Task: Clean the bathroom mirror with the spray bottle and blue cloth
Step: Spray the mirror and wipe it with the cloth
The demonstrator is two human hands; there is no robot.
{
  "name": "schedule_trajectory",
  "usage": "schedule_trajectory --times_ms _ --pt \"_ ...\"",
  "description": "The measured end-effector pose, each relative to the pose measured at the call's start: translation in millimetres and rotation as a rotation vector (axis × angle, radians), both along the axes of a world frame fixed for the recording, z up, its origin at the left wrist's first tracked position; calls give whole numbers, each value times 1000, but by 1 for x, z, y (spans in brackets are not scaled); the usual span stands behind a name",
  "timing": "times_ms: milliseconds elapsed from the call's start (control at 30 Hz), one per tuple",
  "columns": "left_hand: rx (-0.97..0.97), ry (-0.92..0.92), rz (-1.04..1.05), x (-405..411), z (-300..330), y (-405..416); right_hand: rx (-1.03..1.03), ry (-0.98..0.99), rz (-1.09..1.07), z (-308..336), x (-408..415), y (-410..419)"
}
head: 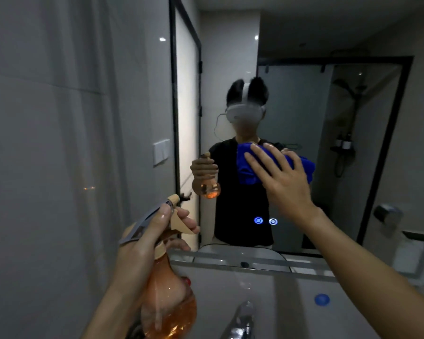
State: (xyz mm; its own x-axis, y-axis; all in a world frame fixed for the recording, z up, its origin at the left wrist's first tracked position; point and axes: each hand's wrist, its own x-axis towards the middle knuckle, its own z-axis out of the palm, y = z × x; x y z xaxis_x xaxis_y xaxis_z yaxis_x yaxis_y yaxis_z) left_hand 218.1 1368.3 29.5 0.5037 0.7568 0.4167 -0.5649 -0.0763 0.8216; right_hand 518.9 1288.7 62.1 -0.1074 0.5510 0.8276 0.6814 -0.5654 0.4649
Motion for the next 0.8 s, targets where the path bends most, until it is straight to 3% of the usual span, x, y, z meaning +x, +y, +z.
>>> schedule_trajectory --times_ms 133,300,600,700,800 --pt "23 22 -49 28 -2 -36 42 60 -54 2 37 -57" --pt "88 44 -76 66 -15 -81 163 273 -195 -5 75 -138" --pt "6 158 -222 153 -70 -158 219 597 -324 -80 129 -238" --pt "-5 243 -264 179 -94 -180 282 723 -269 -103 139 -257" --pt "-15 353 -255 203 -117 -199 409 893 -61 -121 147 -271"
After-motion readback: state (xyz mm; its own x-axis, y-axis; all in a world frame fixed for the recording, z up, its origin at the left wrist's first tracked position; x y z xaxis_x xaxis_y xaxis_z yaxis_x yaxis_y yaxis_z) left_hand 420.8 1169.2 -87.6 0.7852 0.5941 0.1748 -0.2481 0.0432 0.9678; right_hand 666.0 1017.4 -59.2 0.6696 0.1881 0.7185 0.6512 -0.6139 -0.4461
